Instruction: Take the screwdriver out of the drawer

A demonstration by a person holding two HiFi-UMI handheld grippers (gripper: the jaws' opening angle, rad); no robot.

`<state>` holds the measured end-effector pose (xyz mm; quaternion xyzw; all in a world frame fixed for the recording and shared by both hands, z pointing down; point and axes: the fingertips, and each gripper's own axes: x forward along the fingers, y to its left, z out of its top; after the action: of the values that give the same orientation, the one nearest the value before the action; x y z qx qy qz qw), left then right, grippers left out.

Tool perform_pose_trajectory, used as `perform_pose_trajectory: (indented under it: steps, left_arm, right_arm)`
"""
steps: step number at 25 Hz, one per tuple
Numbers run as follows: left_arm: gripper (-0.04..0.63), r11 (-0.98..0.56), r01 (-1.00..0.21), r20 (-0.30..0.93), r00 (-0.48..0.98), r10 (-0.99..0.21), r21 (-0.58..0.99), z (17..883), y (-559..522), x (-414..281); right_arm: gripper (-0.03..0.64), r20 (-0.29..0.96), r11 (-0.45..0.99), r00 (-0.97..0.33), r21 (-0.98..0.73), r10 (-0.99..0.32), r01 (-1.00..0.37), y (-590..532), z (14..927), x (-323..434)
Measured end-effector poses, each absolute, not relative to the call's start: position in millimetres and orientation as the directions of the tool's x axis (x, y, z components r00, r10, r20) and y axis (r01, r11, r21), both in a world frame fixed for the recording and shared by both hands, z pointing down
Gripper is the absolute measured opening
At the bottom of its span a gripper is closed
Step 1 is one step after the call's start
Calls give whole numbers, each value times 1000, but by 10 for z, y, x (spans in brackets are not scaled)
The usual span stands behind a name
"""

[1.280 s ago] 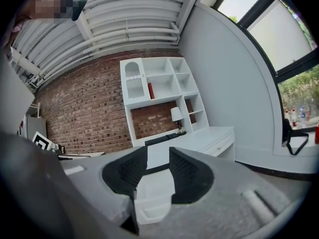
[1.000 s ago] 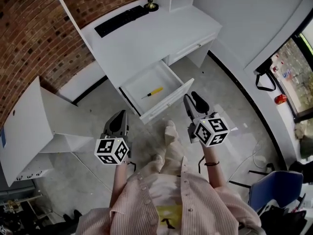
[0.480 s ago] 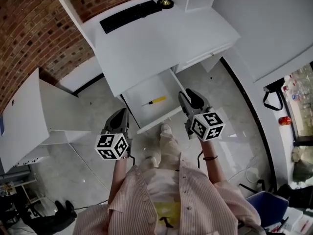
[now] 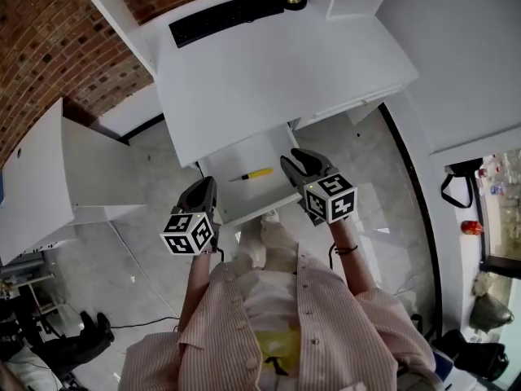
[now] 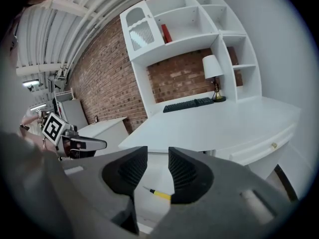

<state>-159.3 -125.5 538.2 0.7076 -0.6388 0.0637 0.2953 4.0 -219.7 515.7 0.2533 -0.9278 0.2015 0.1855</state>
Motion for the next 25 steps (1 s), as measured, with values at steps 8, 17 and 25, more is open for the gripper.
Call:
perform_pose_trajectory:
  steps: [8,17,25]
  left_arm:
    - [-2,72,-933,521,132,-843,353,5685,-1479,-1572]
    - [-2,127,-918,595,134,-793,376,6072,-1490,-1643]
    - [-2,128,-894,640,201,-742,429,6402,-1526,-1660]
  right_arm:
    - [124,562,885,-811,-280,-163,-372,-2357,5605,-135]
    - [124,683,947,-730,-258,40,-190,-2298,6164,-437]
    - [124,794,966,-590,-242,145,-88,-2213,6750,-538]
